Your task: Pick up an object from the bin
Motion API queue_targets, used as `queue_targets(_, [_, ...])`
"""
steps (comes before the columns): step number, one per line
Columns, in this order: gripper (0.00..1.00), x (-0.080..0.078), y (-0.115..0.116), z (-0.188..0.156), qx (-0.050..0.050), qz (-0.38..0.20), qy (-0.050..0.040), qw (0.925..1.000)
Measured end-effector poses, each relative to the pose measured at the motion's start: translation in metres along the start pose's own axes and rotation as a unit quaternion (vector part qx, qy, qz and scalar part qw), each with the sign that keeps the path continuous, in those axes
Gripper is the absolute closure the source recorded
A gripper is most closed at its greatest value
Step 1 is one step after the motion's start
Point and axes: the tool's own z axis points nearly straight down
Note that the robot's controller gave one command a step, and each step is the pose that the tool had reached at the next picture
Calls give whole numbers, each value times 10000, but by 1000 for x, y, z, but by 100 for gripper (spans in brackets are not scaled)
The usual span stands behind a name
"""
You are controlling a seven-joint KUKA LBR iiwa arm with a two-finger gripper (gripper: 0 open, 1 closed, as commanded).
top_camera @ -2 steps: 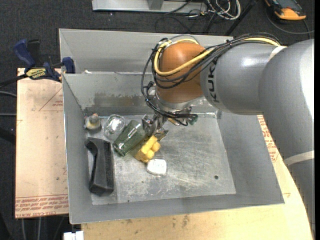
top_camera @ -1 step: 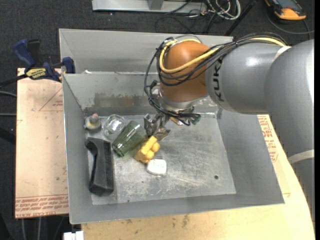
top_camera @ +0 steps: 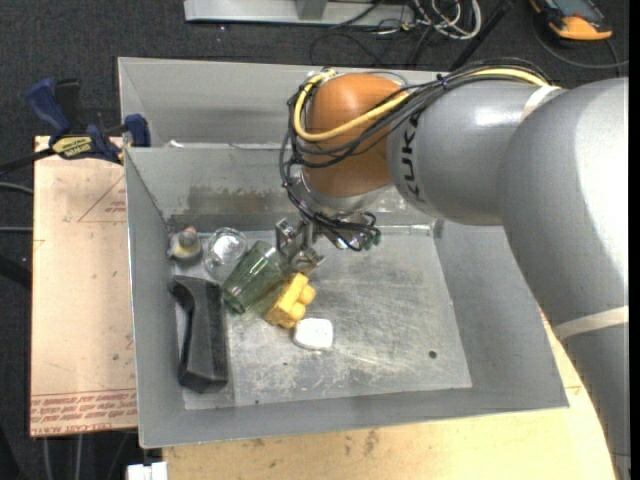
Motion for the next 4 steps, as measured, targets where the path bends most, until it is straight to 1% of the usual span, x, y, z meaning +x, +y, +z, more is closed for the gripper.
queue_targets(1, [100, 9, -3, -13, -30, -978, -5, 9952])
queue_targets(2, [100, 18, -7, -16, -25, -890, -33, 9960])
queue_targets(3, [100, 40, -10, -2, -12, 313, 6, 9995])
queue_targets(4, [0, -23, 60, -42, -36, 366, -37, 9993])
